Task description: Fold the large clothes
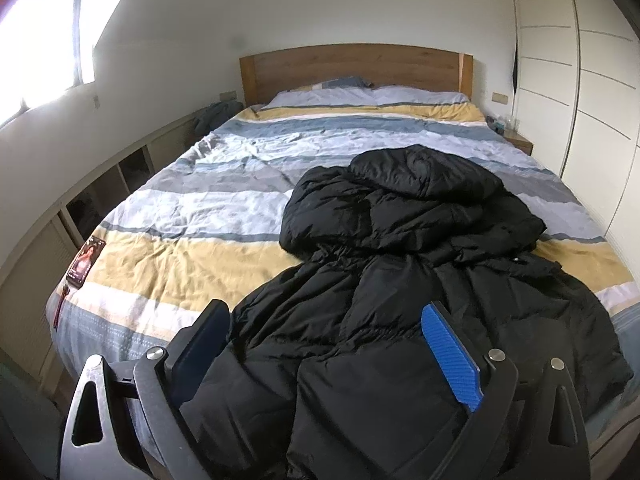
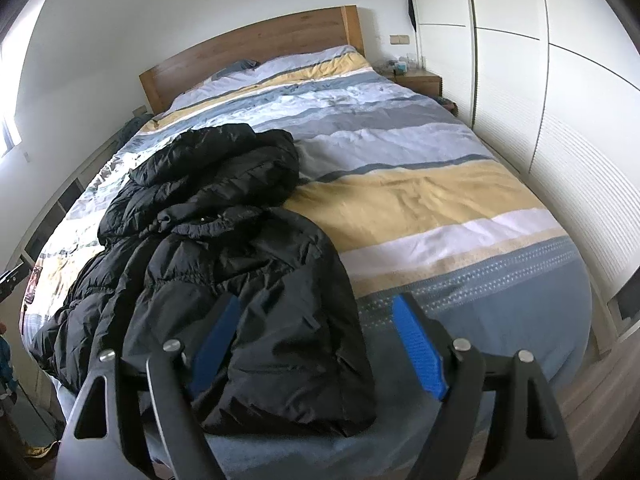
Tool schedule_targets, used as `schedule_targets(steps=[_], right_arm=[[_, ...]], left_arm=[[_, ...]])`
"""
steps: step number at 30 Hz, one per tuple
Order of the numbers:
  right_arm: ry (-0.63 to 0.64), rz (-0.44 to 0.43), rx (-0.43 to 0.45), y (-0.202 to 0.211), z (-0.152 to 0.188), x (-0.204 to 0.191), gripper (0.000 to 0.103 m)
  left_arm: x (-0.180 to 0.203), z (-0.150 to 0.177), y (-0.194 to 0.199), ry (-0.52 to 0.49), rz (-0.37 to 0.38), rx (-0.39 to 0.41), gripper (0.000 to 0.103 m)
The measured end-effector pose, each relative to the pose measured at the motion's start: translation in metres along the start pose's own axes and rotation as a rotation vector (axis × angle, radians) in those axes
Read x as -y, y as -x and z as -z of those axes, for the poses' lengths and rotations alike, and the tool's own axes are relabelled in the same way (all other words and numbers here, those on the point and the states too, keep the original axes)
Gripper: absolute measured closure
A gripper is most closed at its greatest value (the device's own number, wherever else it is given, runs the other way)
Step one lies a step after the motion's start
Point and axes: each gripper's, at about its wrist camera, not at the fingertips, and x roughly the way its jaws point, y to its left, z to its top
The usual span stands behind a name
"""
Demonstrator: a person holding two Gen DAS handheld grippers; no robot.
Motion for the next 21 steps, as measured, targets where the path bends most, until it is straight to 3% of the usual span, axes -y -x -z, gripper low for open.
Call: schedule_targets(steps=[12,17,21], right_arm=[[-0.063,-0.015,-0.047,-0.020,0.008,0.018,0.024],[-0.109,-0.030,-0.082,-0.031,0.012,0.032,0.024],[-0.149,-0.044,-0.106,-0.039,0.019,0.045,0.024]], left_arm=[[-0.026,0.016,-0.025,0.027,-0.034,-0.084,0.005],[-0.063,0.025,-0.042,0.098,-0.059,-0.138,0.005],[-0.099,0.037,-0.057,0.173,-0.022,-0.192,0.005]])
